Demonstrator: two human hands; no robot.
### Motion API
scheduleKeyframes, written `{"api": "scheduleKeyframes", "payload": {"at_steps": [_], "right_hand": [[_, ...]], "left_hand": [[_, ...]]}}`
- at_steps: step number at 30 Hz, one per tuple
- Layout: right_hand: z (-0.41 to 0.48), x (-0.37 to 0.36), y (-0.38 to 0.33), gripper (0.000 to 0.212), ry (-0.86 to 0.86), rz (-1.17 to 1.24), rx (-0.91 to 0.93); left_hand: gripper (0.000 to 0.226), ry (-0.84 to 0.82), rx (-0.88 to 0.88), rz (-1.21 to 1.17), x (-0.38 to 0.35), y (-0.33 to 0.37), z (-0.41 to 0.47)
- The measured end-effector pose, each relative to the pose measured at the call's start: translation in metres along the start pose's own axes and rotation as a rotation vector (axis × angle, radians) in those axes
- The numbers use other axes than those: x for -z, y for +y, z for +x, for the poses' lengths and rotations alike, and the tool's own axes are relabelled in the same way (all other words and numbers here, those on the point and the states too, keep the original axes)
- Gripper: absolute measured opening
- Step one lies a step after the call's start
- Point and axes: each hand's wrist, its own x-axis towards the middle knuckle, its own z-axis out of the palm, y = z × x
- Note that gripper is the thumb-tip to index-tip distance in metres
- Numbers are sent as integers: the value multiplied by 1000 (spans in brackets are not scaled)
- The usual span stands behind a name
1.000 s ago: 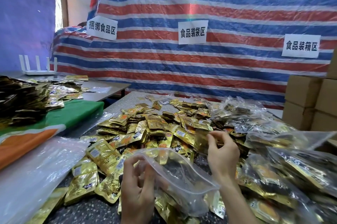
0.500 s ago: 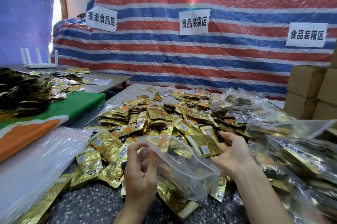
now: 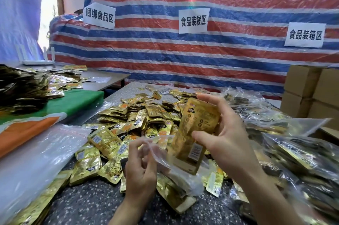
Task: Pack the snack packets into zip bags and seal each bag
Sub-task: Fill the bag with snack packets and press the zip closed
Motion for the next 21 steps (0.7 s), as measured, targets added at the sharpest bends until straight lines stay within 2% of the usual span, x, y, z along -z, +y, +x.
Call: {"api": "scheduleKeyframes", "payload": {"at_steps": [2,4,8,11,18,21], "right_hand": [[-2,1,0,73,-63,-78,59],[-2,3,-1,73,-59,-38,81],[1,10,-5,63,18,87,130],[1,8,-3,60,-35,33,147],[-2,2,13,43,-209,-198,21],[-1,7,14,38,-268,-148,-77]], "left_hand": [[13,-24,-29,6,0,1,1],[7,-28,-20,-15,1,0,1],[12,-32,-18,-38,3,-2,0],[10,-41,-16,-43,2,-1,0],[8,-71,-90,-62,-2,6,2],[18,-56,-125,-21,-3,4,4]]}}
